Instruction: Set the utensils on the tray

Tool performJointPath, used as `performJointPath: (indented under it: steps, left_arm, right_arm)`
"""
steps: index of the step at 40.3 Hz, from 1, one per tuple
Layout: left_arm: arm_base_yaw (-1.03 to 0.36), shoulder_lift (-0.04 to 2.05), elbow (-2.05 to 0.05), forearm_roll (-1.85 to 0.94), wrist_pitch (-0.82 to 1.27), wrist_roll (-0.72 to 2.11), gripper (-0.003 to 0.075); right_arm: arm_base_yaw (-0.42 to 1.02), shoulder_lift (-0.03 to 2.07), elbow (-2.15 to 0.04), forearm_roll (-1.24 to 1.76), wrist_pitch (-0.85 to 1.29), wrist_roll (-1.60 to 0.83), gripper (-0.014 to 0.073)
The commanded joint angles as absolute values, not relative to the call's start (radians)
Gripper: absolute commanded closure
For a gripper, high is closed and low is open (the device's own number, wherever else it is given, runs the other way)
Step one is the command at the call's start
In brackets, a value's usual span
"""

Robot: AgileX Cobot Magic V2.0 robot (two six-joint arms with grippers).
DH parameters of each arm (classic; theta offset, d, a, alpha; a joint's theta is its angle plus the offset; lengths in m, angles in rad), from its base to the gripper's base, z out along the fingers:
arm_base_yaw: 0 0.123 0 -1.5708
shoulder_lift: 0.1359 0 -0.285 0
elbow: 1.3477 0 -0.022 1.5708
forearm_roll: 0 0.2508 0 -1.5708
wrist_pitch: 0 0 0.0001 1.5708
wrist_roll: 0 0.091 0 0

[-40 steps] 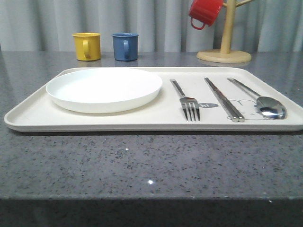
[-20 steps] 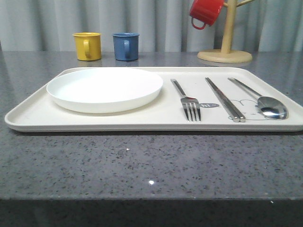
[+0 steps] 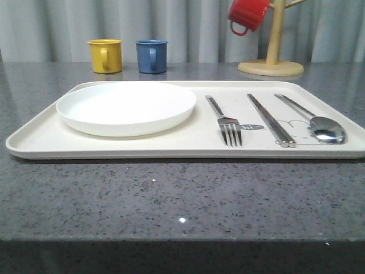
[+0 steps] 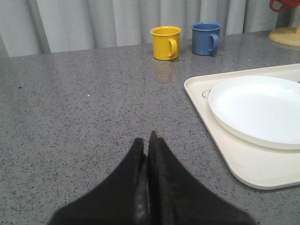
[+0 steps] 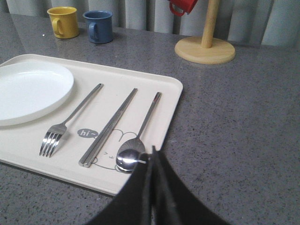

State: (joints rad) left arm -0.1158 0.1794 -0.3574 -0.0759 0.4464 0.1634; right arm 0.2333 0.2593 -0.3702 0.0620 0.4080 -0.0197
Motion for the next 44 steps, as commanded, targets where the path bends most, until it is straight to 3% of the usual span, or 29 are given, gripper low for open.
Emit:
performJointPath:
  steps: [1,7,20,27,44]
  left_arm:
    - [-0.117,0.19,-0.384,-0.088,0.368,0.151,0.0738]
    - [-0.114,0.178,-0.355,-0.086,0.332,0.151,0.0738]
    - [-0.066,-0.033,-0.09,-0.086,0.142,0.151,0.0738]
    - [-0.066,-0.025,0.011,-0.086,0.0,0.151,0.0738]
    - [-0.066,-0.025,0.008,-0.086,0.04,0.151,0.0738]
  right_arm:
    - [0.232,0.266,-0.396,0.069,0.332,-0.029,0.0662]
    - [0.232,0.266,-0.396,0.069,0.332,-0.029,0.0662]
    - [0.232,0.266,-0.396,0.069,0.332,-0.029,0.0662]
    - [0.232,0.266,-0.396,0.069,0.333,-0.029,0.0662]
    - [0.232,0.266,-0.396,0.069,0.332,-0.029,0.0662]
